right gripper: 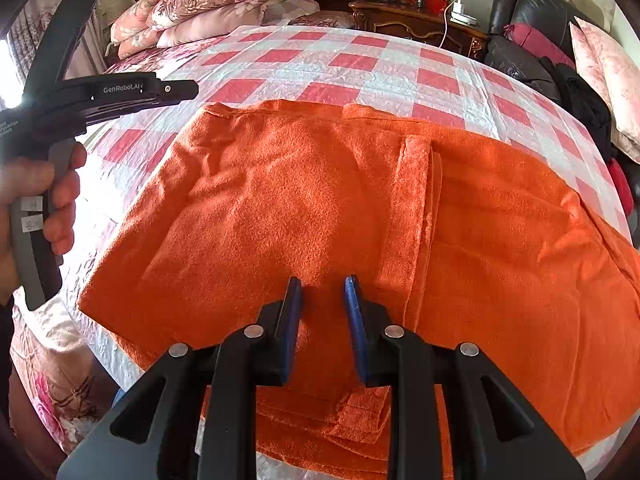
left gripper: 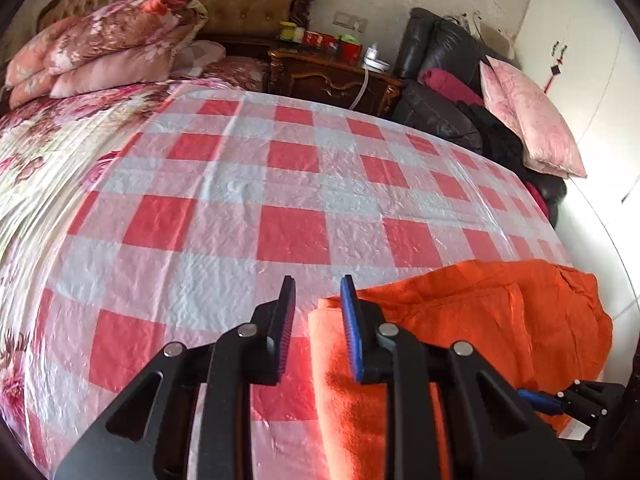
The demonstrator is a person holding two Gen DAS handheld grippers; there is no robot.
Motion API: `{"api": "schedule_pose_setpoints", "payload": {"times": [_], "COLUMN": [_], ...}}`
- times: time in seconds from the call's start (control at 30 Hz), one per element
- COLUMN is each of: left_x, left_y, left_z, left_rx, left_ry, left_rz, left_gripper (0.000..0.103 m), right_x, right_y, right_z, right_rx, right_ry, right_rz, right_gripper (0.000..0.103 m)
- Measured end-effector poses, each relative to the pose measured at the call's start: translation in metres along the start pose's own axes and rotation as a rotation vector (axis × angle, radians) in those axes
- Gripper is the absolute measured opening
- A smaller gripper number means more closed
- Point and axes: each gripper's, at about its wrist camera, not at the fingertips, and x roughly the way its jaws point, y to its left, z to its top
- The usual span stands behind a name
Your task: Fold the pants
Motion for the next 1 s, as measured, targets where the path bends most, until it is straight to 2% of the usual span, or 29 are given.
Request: {"api": "schedule_pose_setpoints", "payload": {"times": [0.03,0.1,0.17,0.2,0.23,0.27,0.3,0.33,0.37,0.4,0.47,0.5,0.57,0.63,0.67,0.73,0.77,0.8,0.83,0.87,0.9,0.97,1.0], "left_x": [0.001,0.012,0.021,0.027,0.035,0.043,0.053,0.056,0.054,0.043,0.013,-0.014,-0.052,-0.082,-0.088,-0.101,-0.106,-0.106,-0.104,-0.102,-0.099,-0.086,-0.087], "left_y": [-0.001,-0.003,-0.012,-0.022,-0.03,-0.038,-0.045,-0.047,-0.044,-0.036,-0.022,-0.019,-0.024,-0.037,-0.043,-0.053,-0.057,-0.062,-0.064,-0.067,-0.068,-0.064,-0.06], "left_z": [0.003,0.016,0.036,0.046,0.051,0.053,0.052,0.053,0.057,0.065,0.072,0.067,0.039,-0.01,-0.03,-0.079,-0.1,-0.119,-0.131,-0.142,-0.149,-0.158,-0.157], "left_rx": [0.0,-0.003,0.068,0.138,0.188,0.237,0.307,0.361,0.39,0.366,0.243,0.166,0.101,0.087,0.083,0.049,0.036,0.031,0.033,0.041,0.054,0.068,0.053], "left_ry": [0.027,0.13,0.196,0.255,0.322,0.398,0.47,0.474,0.448,0.388,0.259,0.157,0.012,-0.111,-0.122,-0.143,-0.144,-0.114,-0.083,-0.06,-0.045,0.006,0.004], "left_rz": [-0.003,-0.049,0.019,0.057,0.064,0.073,0.121,0.219,0.33,0.414,0.417,0.345,0.168,0.083,0.066,0.051,0.059,0.069,0.07,0.072,0.077,0.112,0.101], "left_gripper": [0.039,0.044,0.055,0.066,0.073,0.074,0.074,0.074,0.074,0.074,0.072,0.072,0.072,0.072,0.072,0.062,0.057,0.045,0.031,0.024,0.017,0.015,0.015], "right_x": [0.0,0.0,-0.001,-0.001,-0.001,-0.001,-0.001,0.0,0.0,-0.001,-0.001,-0.001,-0.001,-0.001,-0.001,-0.001,-0.001,-0.001,-0.001,-0.001,0.0,0.001,0.002], "right_y": [0.0,0.0,-0.001,-0.001,-0.001,-0.001,-0.001,-0.001,0.0,0.0,-0.001,-0.002,-0.001,-0.001,-0.001,-0.001,-0.001,0.0,0.002,0.005,0.011,0.02,0.022], "right_z": [0.0,0.0,0.0,0.0,0.0,0.001,0.001,0.001,0.001,0.001,-0.001,-0.001,-0.001,-0.001,-0.001,-0.001,-0.002,-0.002,-0.003,-0.003,-0.004,-0.007,-0.008], "right_rx": [0.0,-0.001,0.001,0.003,0.005,0.008,0.01,0.011,0.011,0.011,0.014,0.011,0.008,0.008,0.007,0.011,0.012,0.009,0.004,-0.01,-0.032,-0.06,-0.059], "right_ry": [-0.001,-0.002,-0.001,-0.001,0.0,0.001,0.002,0.003,0.003,0.001,-0.006,-0.01,-0.012,-0.011,-0.012,-0.015,-0.016,-0.017,-0.017,-0.015,-0.012,-0.012,-0.012], "right_rz": [0.001,0.003,0.007,0.009,0.009,0.008,0.006,0.004,0.002,0.003,0.009,0.01,0.008,0.008,0.008,0.01,0.019,0.034,0.05,0.061,0.047,0.013,0.012], "right_gripper": [0.025,0.025,0.025,0.025,0.025,0.025,0.025,0.025,0.025,0.025,0.025,0.025,0.025,0.025,0.025,0.027,0.034,0.045,0.051,0.061,0.066,0.073,0.078]}}
